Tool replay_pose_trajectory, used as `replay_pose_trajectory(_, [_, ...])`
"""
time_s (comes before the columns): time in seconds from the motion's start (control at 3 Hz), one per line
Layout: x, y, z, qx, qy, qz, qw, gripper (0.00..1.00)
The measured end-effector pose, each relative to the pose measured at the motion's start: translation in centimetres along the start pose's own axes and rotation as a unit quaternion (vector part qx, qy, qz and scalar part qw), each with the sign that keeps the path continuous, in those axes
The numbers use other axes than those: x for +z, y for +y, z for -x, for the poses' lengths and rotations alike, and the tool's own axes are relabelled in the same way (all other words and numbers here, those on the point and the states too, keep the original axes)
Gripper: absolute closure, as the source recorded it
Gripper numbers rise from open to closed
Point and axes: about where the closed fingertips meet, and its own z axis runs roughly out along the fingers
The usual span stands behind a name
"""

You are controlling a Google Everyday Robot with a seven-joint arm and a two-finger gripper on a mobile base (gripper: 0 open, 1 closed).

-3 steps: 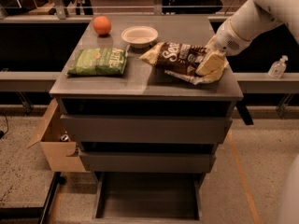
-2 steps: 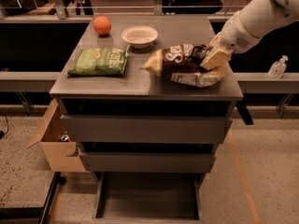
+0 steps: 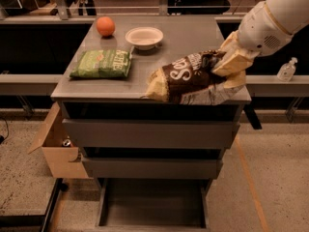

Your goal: Place brown chip bag into bottom drawer

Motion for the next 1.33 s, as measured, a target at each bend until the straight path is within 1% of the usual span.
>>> replay_pose_trajectory(0.33, [0.0,-0.1,0.0,0.0,-0.001,-0.001,1.0,1.0])
replay_pose_trajectory(0.67, [0.6,0.4,0.2,-0.005,0.005,0.002,1.0,1.0])
replay_pose_trajectory(1.0, [0.2,2.5,1.1,-0.017,0.026,-0.02,0.9993,1.0])
replay_pose_trajectory(1.33, [1.5,6.7,1.0,-0.009,0.052,-0.022,0.9984,1.0])
